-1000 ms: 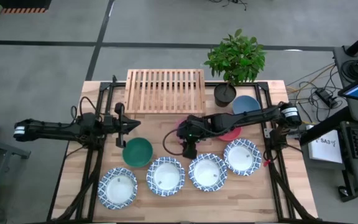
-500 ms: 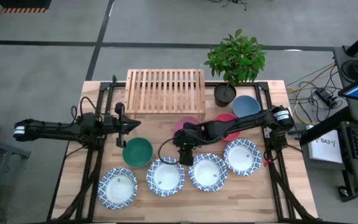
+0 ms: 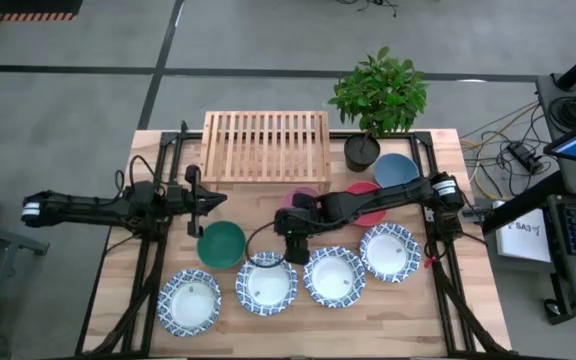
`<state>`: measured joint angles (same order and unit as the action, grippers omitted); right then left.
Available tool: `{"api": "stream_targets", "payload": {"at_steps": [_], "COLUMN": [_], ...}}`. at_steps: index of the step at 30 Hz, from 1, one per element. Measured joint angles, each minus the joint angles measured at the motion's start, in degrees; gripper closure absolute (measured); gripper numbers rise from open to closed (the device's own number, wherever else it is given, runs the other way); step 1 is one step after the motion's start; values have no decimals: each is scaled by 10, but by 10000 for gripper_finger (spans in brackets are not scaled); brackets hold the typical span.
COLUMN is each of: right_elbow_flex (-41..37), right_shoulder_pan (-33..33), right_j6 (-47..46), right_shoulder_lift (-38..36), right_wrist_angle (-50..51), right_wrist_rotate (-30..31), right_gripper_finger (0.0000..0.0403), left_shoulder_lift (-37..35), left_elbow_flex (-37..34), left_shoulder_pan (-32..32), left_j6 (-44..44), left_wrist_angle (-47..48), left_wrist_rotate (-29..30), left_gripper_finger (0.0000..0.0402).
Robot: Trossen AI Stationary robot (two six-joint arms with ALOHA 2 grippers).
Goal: Place and stack bowls onto a shelf
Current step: Put the pink bowl on the shelf
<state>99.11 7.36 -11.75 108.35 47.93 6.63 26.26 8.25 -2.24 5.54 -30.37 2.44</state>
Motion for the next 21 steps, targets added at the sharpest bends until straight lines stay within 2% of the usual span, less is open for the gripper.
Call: {"api": "stream_targets", "payload": {"at_steps": [9, 14, 17, 21], "right_elbow_flex": [-1, -2, -2, -2], "right_shoulder_pan": [-2, -1, -4, -7], "right_j6": [-10, -9, -9, -13], "right_shoulder_lift": [63, 82, 82, 82], "right_wrist_angle": [63, 66, 66, 67], "right_wrist_rotate": [15, 57, 69, 69], "right_gripper_finger": [228, 234, 256, 311], "left_shoulder_lift": [0, -1, -4, -5], "left_elbow_flex": [0, 0, 2, 11], "left_shoulder_pan": [0, 0, 0, 0], "left_j6": [0, -1, -2, -11], "left_wrist_angle": [0, -4, -3, -5], "left_wrist_rotate": [0, 0, 0, 0], "left_gripper_finger": [402, 402, 402, 402]}}
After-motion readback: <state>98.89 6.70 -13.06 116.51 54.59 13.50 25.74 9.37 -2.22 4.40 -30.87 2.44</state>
